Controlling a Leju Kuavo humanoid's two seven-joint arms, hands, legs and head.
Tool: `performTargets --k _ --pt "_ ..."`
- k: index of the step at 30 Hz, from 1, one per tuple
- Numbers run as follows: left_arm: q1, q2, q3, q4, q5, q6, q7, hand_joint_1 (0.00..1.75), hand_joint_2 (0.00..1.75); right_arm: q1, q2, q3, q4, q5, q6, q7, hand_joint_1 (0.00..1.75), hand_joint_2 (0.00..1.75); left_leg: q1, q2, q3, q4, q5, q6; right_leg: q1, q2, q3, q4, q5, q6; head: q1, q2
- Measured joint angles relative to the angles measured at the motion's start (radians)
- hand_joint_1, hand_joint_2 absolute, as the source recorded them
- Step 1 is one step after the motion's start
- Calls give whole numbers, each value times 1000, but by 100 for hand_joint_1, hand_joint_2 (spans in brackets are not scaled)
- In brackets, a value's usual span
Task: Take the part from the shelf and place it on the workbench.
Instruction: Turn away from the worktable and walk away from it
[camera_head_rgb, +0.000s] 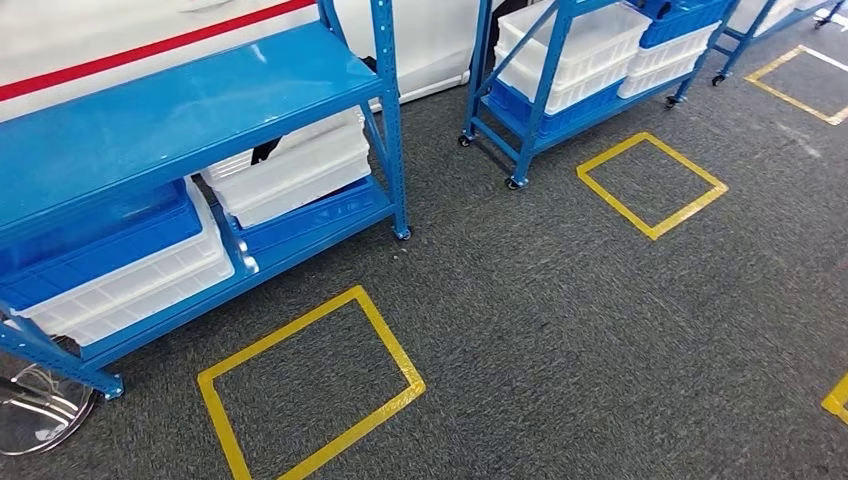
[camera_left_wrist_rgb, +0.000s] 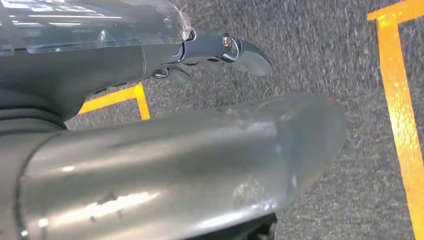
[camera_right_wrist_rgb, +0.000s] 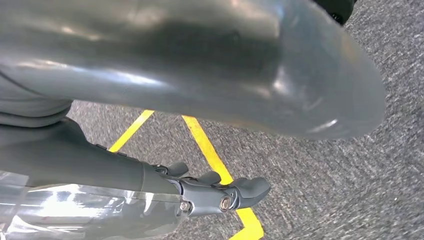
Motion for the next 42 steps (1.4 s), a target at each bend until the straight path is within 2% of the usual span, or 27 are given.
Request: performTargets --k 1,3,5,7,8,9,10,12,14,16,17,19,21,23,24,25,26,28,29,31,32,34,36,38,39,40,42 --pt "1 0 0 0 0 0 0 0 0 -3 0 0 0 1 0 0 0 0 3 -12 2 -4 3 5 0 -5 4 -1 -2 5 0 0" --pt "4 1 0 0 -1 0 0 0 0 -6 0 0 0 2 0 0 0 0 10 -34 7 -14 11 18 -3 33 -2 25 -26 15 3 0" --pt "2 1 0 0 -1 0 0 0 0 -3 0 -1 0 2 0 0 0 0 13 -55 8 -20 17 27 -8 97 -48 126 -84 21 9 0" --pt "0 1 0 0 -1 0 0 0 0 -1 0 -2 0 3 0 0 0 0 13 -81 5 -19 18 29 -10 119 -112 246 -130 23 10 0" --pt "1 1 0 0 -1 0 0 0 0 1 0 -2 0 4 0 0 0 0 12 -96 5 -18 18 29 -10 122 -129 270 -126 24 10 0" --pt "2 1 0 0 -2 0 0 0 0 2 0 -2 0 4 0 1 0 0 12 -111 7 -17 18 28 -10 124 -128 256 -101 24 10 0" --pt "2 1 0 0 -3 0 0 0 0 2 0 -2 0 5 0 1 0 0 13 -126 9 -15 17 27 -11 129 -110 206 -60 23 10 0" --pt "2 1 0 0 -6 -1 0 0 0 4 0 -3 0 7 0 0 0 0 13 -152 7 -8 13 20 -13 171 -60 75 10 19 11 0" --pt "1 0 0 0 -8 -1 -1 0 0 5 0 -5 0 9 0 0 0 0 12 -172 -1 -1 12 9 -13 200 -39 16 29 16 11 0" --pt "3 1 0 0 -9 0 -2 0 0 2 0 -6 0 10 2 0 0 0 13 -192 -7 -3 14 -3 -12 184 -36 12 29 9 11 0" --pt "4 1 0 0 -9 0 -2 0 0 2 0 -6 0 10 2 0 0 0 13 -185 -10 2 10 -9 -13 172 -34 8 30 2 11 0" --pt "4 2 0 0 -9 0 -2 0 0 3 0 -7 0 11 3 0 0 0 12 -139 -35 58 -26 -18 -16 144 -30 0 33 -12 5 0" --pt "1 2 0 0 -10 0 -2 0 0 6 0 -8 0 12 3 0 0 0 14 -88 -95 185 -93 -26 -13 116 -29 -1 31 -19 -1 0" --pt "1 2 0 0 -10 -1 -2 0 0 6 0 -9 0 12 3 0 0 0 18 -74 -142 282 -124 -32 -10 87 -29 0 28 -20 -1 0" --pt "3 2 0 0 -10 -1 -2 0 0 5 1 -9 0 13 3 0 0 0 20 -70 -139 279 -111 -33 -10 74 -27 1 26 -19 -1 0" --pt "5 2 0 0 -10 -1 -2 0 0 5 1 -9 0 13 3 0 0 0 21 -64 -115 234 -80 -33 -10 62 -23 1 23 -17 -2 0" --pt "5 2 0 0 -10 -1 -2 0 0 4 1 -9 0 13 3 0 0 0 20 -47 -76 161 -43 -29 -9 50 -19 1 20 -15 -2 0" --pt "3 2 0 0 -10 -1 -2 0 0 4 1 -9 0 13 3 0 0 0 13 -7 -14 39 -2 -16 -5 30 -11 3 13 -5 -1 0" --pt "2 2 -1 0 -10 -1 -2 0 0 3 1 -9 0 13 3 0 0 0 9 5 -2 11 3 -9 -4 21 -8 3 10 1 0 0" --pt "2 2 -1 0 -10 -1 -2 0 0 -3 1 -9 0 13 3 0 0 0 5 -9 -3 3 2 3 -2 4 0 -1 8 12 1 0" --pt "4 2 0 0 -10 -1 -2 0 0 -6 1 -9 0 13 3 0 0 0 7 -20 -1 -3 6 9 -3 7 4 -1 4 18 1 0" --pt "3 2 0 0 -10 -1 -2 0 0 -6 1 -9 0 13 3 0 0 0 13 -41 5 -14 15 23 -7 51 -9 37 -27 27 5 0" --pt "1 2 0 0 -10 -1 -3 0 0 -3 1 -9 0 13 3 0 0 0 15 -63 5 -16 20 31 -10 106 -66 153 -90 31 9 0" --pt "1 2 0 0 -10 -1 -3 0 0 0 1 -9 0 14 3 0 0 0 13 -89 3 -15 20 32 -10 120 -127 262 -122 34 10 0" --pt "2 2 0 0 -10 -1 -2 0 0 1 1 -9 0 14 3 0 0 0 12 -104 4 -14 20 32 -10 122 -137 270 -108 34 10 0" --pt "3 1 0 0 -10 -1 -2 0 0 2 1 -9 0 15 3 0 0 0 12 -119 5 -12 19 31 -10 125 -128 238 -75 33 10 0" --pt "3 0 0 0 -10 -1 -2 0 0 3 0 -9 0 15 3 0 0 0 12 -146 5 -6 16 26 -11 160 -77 108 3 27 10 0"
